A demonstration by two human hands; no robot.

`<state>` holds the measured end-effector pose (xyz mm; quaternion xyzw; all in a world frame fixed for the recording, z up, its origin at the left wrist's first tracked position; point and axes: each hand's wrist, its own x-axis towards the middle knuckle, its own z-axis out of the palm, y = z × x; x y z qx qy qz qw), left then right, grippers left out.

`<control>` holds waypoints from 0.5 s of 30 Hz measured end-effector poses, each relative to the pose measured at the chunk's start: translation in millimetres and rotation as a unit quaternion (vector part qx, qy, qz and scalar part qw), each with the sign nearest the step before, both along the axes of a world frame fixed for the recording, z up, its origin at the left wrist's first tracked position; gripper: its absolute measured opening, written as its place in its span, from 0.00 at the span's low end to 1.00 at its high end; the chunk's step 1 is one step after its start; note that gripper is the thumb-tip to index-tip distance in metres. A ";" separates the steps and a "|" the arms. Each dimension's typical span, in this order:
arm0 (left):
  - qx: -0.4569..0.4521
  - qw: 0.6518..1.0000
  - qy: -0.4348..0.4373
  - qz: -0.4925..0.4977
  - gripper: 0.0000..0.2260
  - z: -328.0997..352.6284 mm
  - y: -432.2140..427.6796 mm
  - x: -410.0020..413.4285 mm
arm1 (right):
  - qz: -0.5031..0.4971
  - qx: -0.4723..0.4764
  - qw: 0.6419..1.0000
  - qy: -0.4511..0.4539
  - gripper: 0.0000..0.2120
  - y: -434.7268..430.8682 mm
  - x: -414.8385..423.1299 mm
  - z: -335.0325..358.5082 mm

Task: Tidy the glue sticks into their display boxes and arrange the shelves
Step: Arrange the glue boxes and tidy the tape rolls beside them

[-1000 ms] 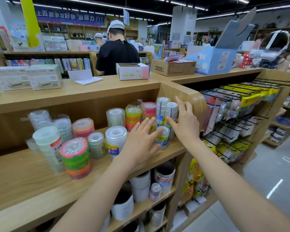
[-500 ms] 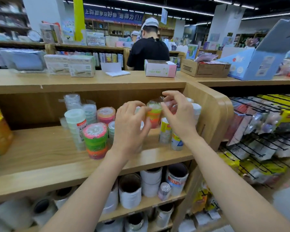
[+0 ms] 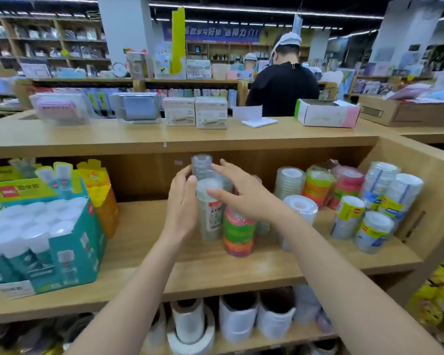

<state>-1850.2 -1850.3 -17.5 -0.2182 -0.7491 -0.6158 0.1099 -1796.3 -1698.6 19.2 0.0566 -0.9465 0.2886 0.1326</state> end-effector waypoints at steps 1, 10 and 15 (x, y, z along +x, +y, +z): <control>0.021 0.999 -0.019 -0.020 0.24 -1.0 -1.3 -5.9 | -0.007 0.006 1.000 -0.006 0.31 -2.5 -3.0 -3.2; 0.017 0.989 -0.086 -0.120 0.23 -19.8 -2.0 -50.9 | -0.022 -0.049 0.999 -0.002 0.30 -12.7 6.2 -7.6; -0.041 0.995 -0.027 -0.089 0.23 -22.2 -5.0 -54.3 | -0.038 -0.051 0.998 0.014 0.29 -13.2 10.8 -6.3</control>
